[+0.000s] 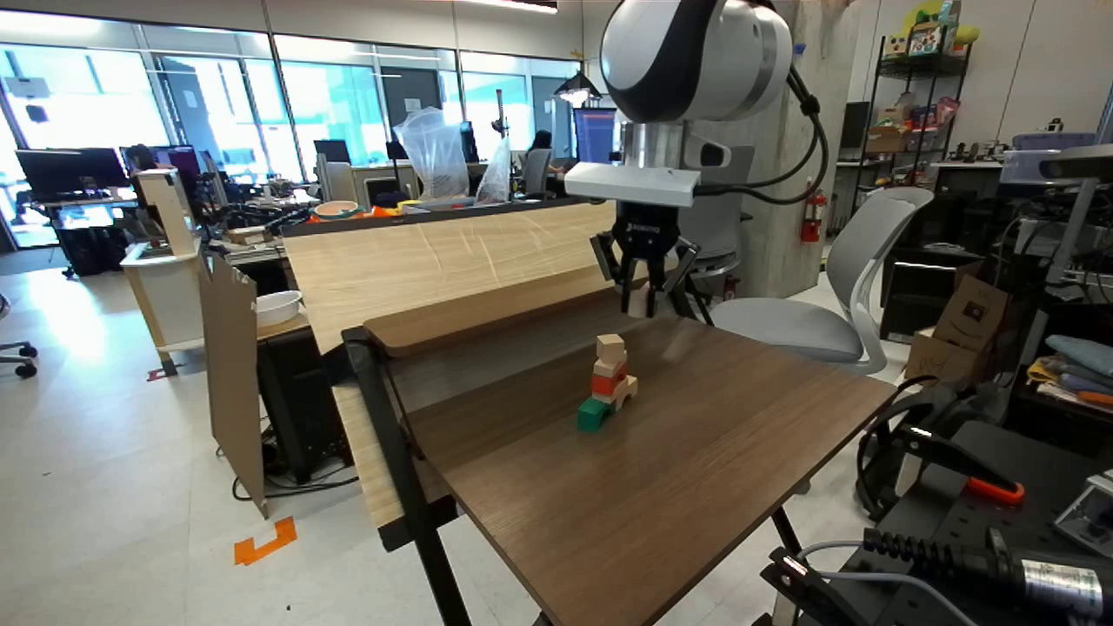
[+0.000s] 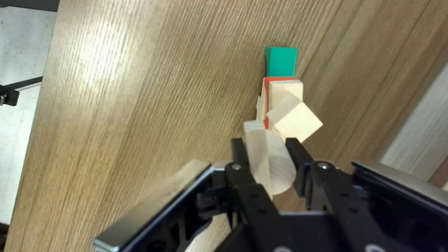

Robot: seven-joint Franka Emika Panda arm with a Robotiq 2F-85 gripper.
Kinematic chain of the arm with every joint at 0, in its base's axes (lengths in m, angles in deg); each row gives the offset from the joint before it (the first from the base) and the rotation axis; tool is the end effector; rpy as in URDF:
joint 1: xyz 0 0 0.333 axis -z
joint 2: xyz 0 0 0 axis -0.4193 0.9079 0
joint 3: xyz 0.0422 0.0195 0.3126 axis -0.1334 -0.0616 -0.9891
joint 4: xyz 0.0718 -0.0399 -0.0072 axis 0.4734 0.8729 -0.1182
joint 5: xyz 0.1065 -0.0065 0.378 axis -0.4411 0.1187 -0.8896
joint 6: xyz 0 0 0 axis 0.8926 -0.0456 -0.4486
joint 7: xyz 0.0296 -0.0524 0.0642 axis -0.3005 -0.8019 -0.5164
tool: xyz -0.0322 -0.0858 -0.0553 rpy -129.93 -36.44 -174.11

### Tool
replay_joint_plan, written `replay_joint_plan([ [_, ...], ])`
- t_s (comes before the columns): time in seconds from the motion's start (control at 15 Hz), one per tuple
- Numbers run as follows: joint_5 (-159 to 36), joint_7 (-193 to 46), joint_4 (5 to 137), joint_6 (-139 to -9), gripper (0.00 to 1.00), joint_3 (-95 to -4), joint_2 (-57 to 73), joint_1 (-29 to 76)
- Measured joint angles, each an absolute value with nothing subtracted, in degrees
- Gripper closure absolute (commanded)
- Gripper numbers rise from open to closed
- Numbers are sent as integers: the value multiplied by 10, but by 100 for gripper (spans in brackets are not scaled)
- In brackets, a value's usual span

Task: Place the last building block on top of the block tower

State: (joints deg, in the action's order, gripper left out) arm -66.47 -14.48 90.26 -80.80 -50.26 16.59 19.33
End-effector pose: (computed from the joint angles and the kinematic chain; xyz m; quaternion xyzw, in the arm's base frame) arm 0.6276 0.0253 0.2623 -0.8547 0.5177 -0.0320 0.0219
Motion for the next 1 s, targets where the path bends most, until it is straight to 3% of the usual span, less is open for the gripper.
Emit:
replay_joint_plan([
  [1.0, -665, -145, 897, -862, 92, -503, 198, 193],
])
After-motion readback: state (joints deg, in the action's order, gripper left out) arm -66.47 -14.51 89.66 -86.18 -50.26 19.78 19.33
